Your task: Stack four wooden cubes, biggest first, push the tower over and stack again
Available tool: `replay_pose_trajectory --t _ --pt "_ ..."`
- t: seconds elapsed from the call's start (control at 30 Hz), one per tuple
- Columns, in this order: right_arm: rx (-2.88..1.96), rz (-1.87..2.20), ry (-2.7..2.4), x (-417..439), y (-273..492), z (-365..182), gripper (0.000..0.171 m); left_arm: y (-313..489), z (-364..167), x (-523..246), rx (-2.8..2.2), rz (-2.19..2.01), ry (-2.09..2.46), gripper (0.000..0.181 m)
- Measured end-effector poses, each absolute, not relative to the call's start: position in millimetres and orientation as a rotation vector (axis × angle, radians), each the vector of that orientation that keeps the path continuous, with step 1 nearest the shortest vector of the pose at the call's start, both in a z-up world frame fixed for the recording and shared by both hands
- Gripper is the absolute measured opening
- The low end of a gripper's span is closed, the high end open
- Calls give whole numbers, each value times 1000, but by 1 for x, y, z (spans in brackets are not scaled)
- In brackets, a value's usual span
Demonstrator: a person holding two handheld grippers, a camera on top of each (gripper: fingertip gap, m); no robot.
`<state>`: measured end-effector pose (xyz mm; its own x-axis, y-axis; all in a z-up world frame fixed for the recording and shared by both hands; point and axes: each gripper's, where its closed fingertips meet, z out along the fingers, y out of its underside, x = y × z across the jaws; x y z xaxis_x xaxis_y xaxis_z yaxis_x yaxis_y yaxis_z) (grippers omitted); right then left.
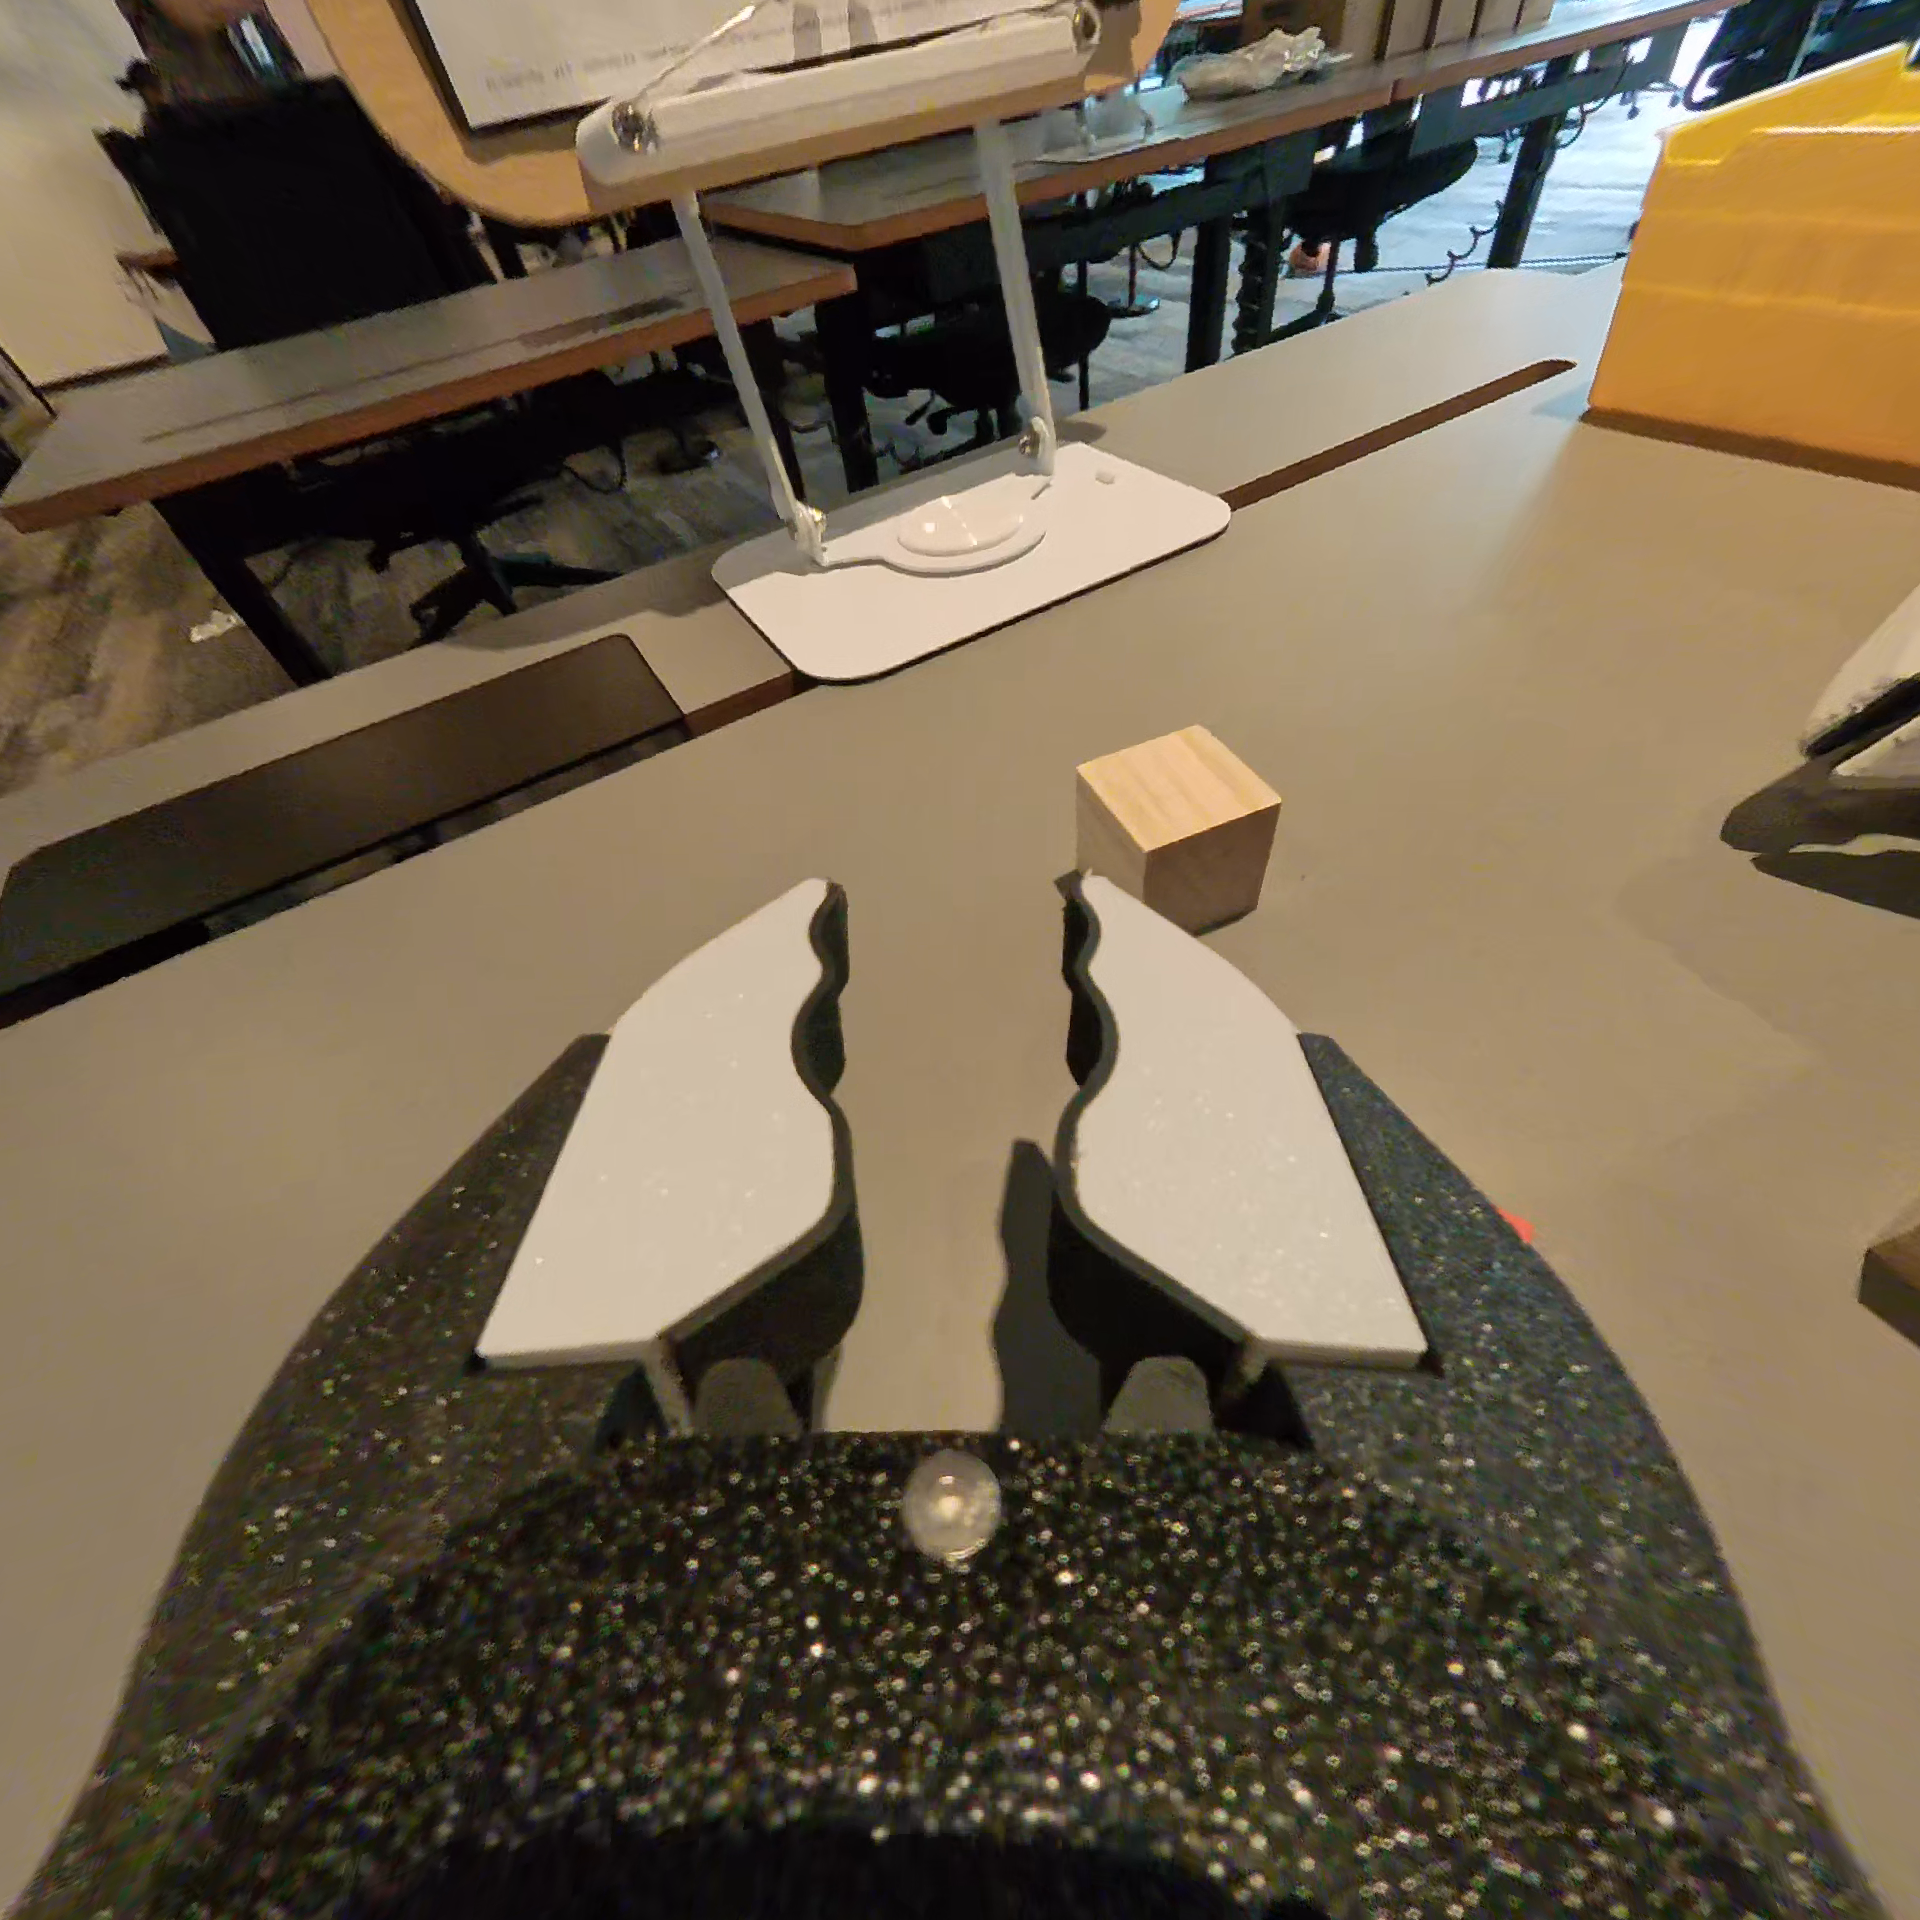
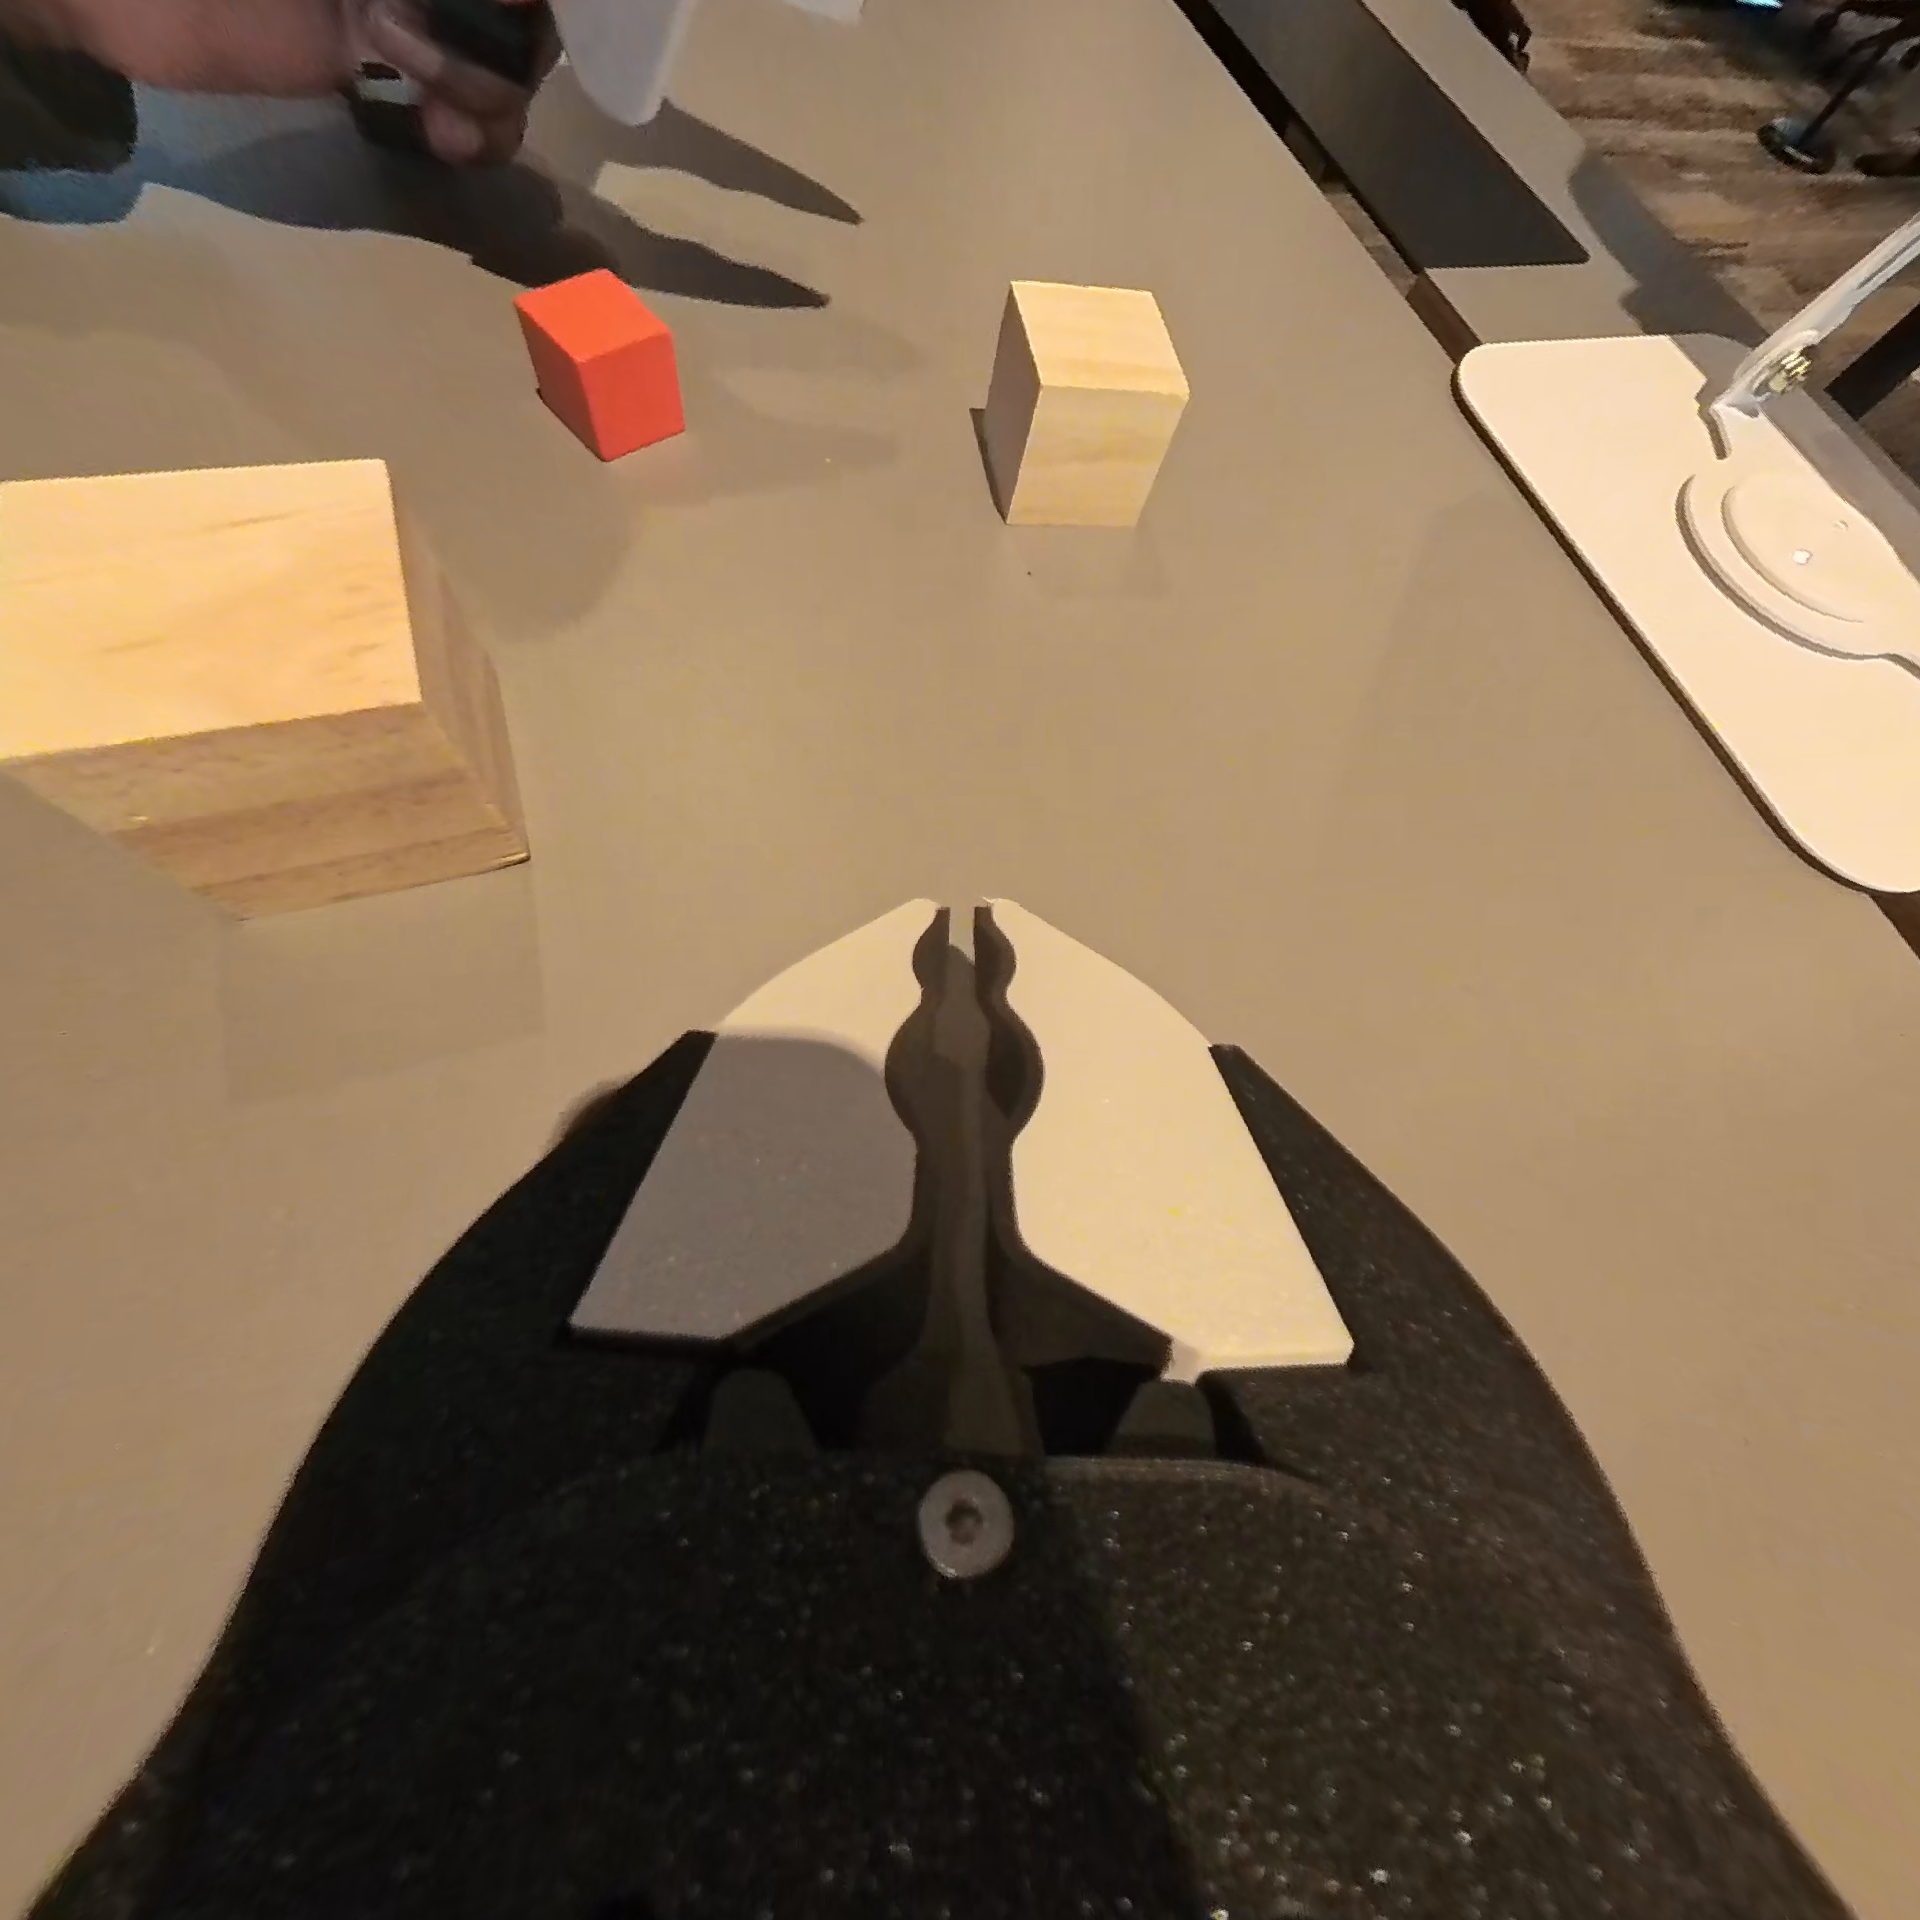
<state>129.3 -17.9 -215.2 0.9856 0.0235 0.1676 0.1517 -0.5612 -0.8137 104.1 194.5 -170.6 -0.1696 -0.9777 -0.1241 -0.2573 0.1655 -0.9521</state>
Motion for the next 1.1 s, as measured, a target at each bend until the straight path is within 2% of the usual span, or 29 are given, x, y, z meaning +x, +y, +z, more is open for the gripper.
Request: replay_pose_trajectory --t 0.03,1.1 --pt "-2164 -172 -123 129 -18 -215 5 194 -169 104 -1201 -1061 1586 40" --pt "-2252 -388 -179 134 -13 -228 16 197 -167 97 -1062 -907 1565 43"
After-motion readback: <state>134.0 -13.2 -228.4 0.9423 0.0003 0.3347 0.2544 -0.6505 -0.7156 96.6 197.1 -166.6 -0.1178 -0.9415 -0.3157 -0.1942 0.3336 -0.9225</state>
